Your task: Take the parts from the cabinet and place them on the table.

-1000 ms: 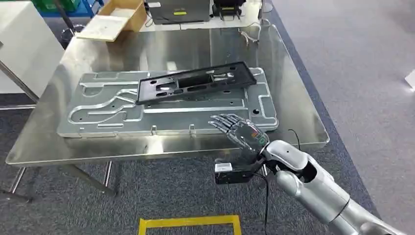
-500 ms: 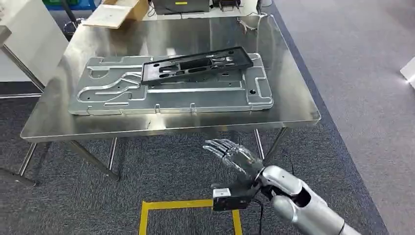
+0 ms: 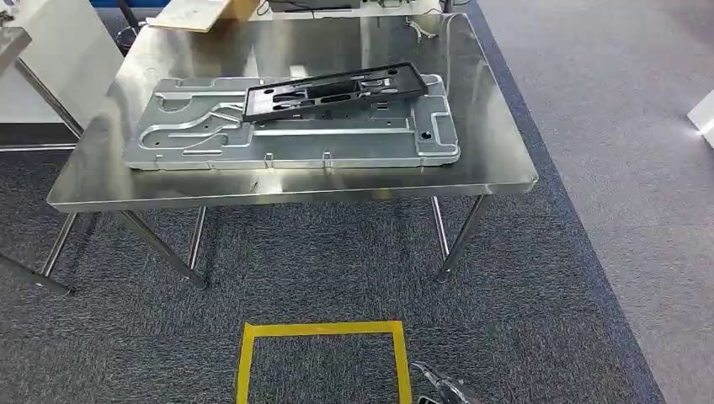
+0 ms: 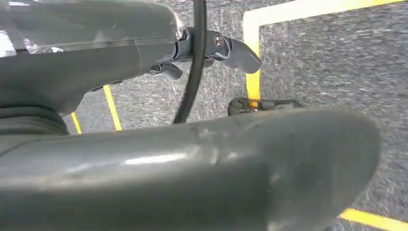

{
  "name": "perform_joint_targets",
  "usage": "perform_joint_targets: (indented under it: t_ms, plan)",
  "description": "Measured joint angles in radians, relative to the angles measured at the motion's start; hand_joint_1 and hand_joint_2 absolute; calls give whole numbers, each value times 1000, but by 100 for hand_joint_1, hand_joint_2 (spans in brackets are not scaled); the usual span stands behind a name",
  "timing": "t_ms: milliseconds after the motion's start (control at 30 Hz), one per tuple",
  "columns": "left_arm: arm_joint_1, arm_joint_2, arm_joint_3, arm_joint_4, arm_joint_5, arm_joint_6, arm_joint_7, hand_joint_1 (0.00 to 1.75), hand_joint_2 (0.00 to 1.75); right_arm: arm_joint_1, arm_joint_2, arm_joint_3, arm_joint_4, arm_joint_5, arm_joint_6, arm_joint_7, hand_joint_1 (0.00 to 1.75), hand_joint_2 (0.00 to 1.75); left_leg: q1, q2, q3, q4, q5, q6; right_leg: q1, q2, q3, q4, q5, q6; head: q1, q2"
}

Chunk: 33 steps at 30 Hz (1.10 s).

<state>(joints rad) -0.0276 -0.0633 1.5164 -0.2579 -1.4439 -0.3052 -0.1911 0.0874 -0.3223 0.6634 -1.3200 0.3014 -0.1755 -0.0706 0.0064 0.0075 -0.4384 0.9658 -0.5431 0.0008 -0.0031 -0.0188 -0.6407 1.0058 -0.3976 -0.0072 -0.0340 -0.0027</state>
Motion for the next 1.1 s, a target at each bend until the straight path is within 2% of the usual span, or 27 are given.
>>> perform_joint_targets:
  t_ms: [67, 100, 133, 167, 200, 233, 267, 400, 433, 467, 500, 533, 567, 600, 667, 700, 733, 800, 833, 867, 900, 933, 967, 1000, 1033, 1067, 1100]
  plan:
    - [2, 5, 0, 8, 0, 2, 1, 0, 0, 2, 0, 2, 15, -4, -3, 8, 0, 0, -8, 0, -11, 3, 16, 9, -6, 0, -1, -11, 20, 12, 0, 0]
    - [3, 6, 1, 11, -1, 3, 1, 0, 0, 5, 3, 4, 20, -5, -3, 8, 0, 0, -1, 1, -22, -15, 36, 20, 2, 3, -3, -18, 32, 21, 0, 0]
    - [0, 6, 1, 15, -1, 3, 1, 0, 0, 6, 12, 4, 26, -5, -5, 9, 0, 0, 3, 7, -23, -18, 51, 27, -4, 10, -15, -5, -7, 25, 0, 0]
    - [-1, 6, 1, 18, -1, 3, 1, 0, 0, 7, 18, 4, 31, -6, -5, 11, 0, 0, 4, 8, -38, -18, 62, 39, -5, 14, -30, 42, -70, 29, 0, 0]
    - [-1, 6, 1, 19, -1, 3, 1, 0, 0, 8, 24, 4, 37, -7, -5, 13, 0, 0, 4, 8, -53, -15, 72, 42, -6, 15, -50, 116, -138, 32, 0, 0]
    - [0, 6, 1, 21, -1, 3, 1, 0, 0, 8, 31, 4, 42, -7, -5, 13, 0, 0, 3, 8, -68, -9, 80, 42, -6, 15, -65, 191, -188, 35, 0, 0]
    - [0, 6, 1, 22, -1, 3, 1, 0, 0, 8, 34, 4, 45, -7, -5, 14, 0, 0, 2, 8, -74, -7, 83, 42, -7, 15, -69, 217, -201, 36, 0, 0]
    - [0, 6, 1, 22, -1, 3, 1, 0, 0, 8, 34, 4, 45, -7, -5, 14, 0, 0, 2, 8, -77, -6, 85, 42, -7, 15, -71, 230, -205, 37, 0, 0]
    - [0, 6, 1, 23, -1, 3, 1, 0, 0, 8, 46, 4, 52, -13, -6, 28, 0, 0, 2, 9, -98, 3, 94, 41, -7, 15, -72, 289, -203, 40, 0, 0]
    - [-1, 9, 1, 31, -1, 19, 2, 0, 0, 16, 73, -3, 83, -78, -15, 80, 0, 0, 3, 10, -147, 27, 110, 35, -12, 15, 13, 228, -109, 42, 0, 0]
    - [-1, 13, 1, 44, 0, 39, 2, 0, 0, 14, 99, -10, 165, -172, -30, 57, 0, 0, 4, 8, -166, 45, 119, 27, -12, 16, 122, 89, -99, 36, 0, 0]
    - [1, 17, 1, 55, 1, 51, -1, 0, 0, 11, 126, -13, 239, -232, -35, 32, 0, 0, 0, 6, -176, 52, 123, 21, -8, 18, 175, 2, -145, 30, 0, 0]
    - [3, 19, 1, 64, 2, 61, -2, 0, 0, 9, 142, -16, 301, -268, -32, 9, 0, 0, 1, 5, -176, 55, 128, 15, -4, 19, 190, -26, -156, 22, 0, 0]
    - [2, 25, 1, 76, 2, 72, -6, 0, 0, 8, 163, -16, 394, -315, -11, -17, 0, 0, 4, 5, -174, 53, 137, 8, -1, 19, 185, -26, -151, 19, 0, 0]
    - [2, 36, 1, 107, 1, 95, -12, 0, 0, -8, 201, -17, 605, -415, 59, -40, 0, 0, 3, 2, -180, 50, 156, -6, -2, 16, 173, -27, -133, 1, 0, 0]
    - [3, 42, 1, 120, 1, 103, -16, 0, 0, -17, 217, -22, 705, -466, 98, -25, 0, 0, 8, 0, -187, 59, 135, -10, -8, 7, 162, -28, -120, -10, 0, 0]
    - [3, 47, 1, 132, 0, 109, -18, 0, 0, -22, 223, -36, 792, -518, 127, 12, 0, 0, 8, 0, -207, 100, 65, -13, -7, 7, 145, -28, -107, -19, 0, 0]
    - [2, 50, 1, 147, 3, 120, -20, 0, 0, -24, 228, -72, 919, -616, 140, 80, 0, 0, 9, 0, -235, 231, -60, -19, -5, 1, 116, -27, -85, -24, 0, 0]
    - [1, 50, 1, 151, 5, 126, -21, 0, 0, -25, 228, -92, 964, -651, 141, 93, 0, 0, 9, 0, -242, 297, -94, -20, -4, 1, 98, -25, -71, -24, 0, 0]
    - [1, 53, 1, 155, 7, 129, -21, 0, 0, -30, 228, -113, 1002, -678, 141, 100, 0, 175, 9, 0, -237, 342, -90, -20, -3, 1, 77, -21, -58, -24, 0, 0]
    - [0, 53, 1, 159, 8, 131, -21, 0, 0, -35, 226, -131, 1030, -695, 142, 102, 0, 175, 9, 0, -219, 352, -55, -19, -2, 1, 55, -15, -45, -23, 0, 0]
    - [-2, 54, 1, 161, 8, 132, -20, 0, 0, -40, 222, -146, 1051, -705, 145, 101, 0, 175, 8, 0, -186, 330, -7, -16, -1, 2, 33, -8, -35, -22, 0, 0]
    - [-4, 55, 1, 163, 9, 135, -20, 0, 0, -45, 216, -160, 1070, -713, 151, 100, 0, 175, 6, 0, -133, 277, 33, -10, 0, 3, 13, -1, -24, -19, 0, 0]
    - [-7, 56, 1, 164, 9, 138, -19, 0, 0, -50, 215, -167, 1081, -717, 152, 95, 0, 175, 3, -1, -59, 190, 38, 0, 1, 4, -4, 5, -12, -16, 0, 0]
    - [-12, 60, 0, 166, 9, 142, -19, 0, 0, -60, 215, -175, 1091, -718, 149, 89, 0, 175, -3, 0, 20, 88, -6, 12, -1, 3, -9, 9, -1, -12, 0, 0]
    - [-16, 61, 0, 169, 9, 145, -19, 0, 0, -61, 215, -181, 1096, -718, 141, 84, 0, 175, -7, 0, 79, -26, -41, 17, 3, 2, -13, 10, 7, -5, 0, 0]
    - [-22, 64, 0, 170, 9, 146, -18, 0, 0, -65, 215, -184, 1099, -716, 133, 82, 0, 175, -10, 1, 77, -27, -44, 15, -1, -3, -12, 3, 23, 1, 0, 0]
